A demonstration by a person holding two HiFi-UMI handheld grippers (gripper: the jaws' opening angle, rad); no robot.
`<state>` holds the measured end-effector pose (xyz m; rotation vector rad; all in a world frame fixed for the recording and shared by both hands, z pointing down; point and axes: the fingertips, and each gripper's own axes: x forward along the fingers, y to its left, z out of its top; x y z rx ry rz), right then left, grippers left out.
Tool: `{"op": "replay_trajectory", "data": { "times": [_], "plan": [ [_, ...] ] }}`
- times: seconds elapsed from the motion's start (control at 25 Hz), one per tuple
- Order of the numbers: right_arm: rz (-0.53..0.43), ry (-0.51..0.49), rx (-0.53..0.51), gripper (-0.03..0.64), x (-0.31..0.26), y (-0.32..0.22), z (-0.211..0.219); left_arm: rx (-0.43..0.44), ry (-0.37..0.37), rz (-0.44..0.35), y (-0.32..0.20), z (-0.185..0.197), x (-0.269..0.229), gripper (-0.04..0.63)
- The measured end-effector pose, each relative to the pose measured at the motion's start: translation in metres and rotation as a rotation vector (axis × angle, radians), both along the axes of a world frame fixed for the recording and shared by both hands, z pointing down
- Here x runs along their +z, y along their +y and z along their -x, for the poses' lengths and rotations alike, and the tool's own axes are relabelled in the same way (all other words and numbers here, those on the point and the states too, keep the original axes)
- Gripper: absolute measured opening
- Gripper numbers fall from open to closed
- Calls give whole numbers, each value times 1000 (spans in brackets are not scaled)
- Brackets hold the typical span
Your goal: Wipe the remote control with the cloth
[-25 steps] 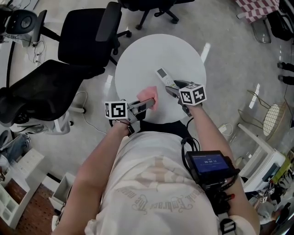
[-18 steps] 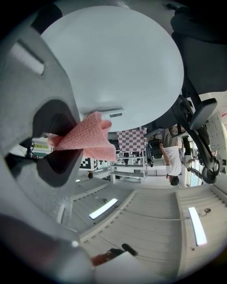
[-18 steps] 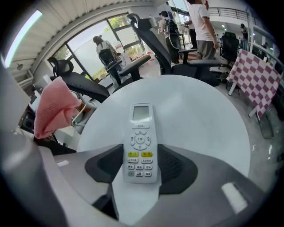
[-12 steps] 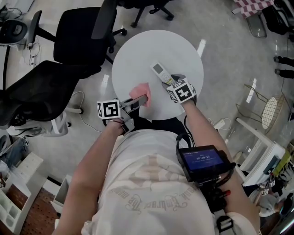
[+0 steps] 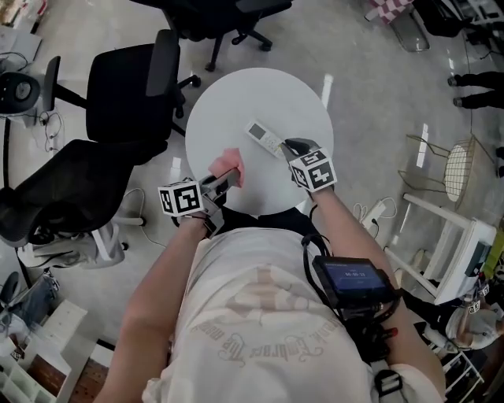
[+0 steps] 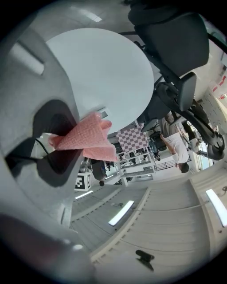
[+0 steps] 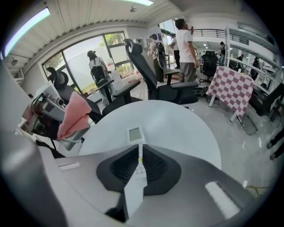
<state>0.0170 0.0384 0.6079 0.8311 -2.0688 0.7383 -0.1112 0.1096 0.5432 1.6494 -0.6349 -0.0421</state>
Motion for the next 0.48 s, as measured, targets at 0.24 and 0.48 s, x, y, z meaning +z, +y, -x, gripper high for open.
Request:
{"op": "replay_trajectory", "data": {
  "times": [0.24, 0.48],
  "plan": [
    [-74, -150, 67, 5, -54, 6, 1, 69, -124, -116, -12, 8, -14, 50],
    [-179, -288, 145, 6, -103, 16, 4, 86, -201, -204, -19, 19, -25, 49]
  ]
}}
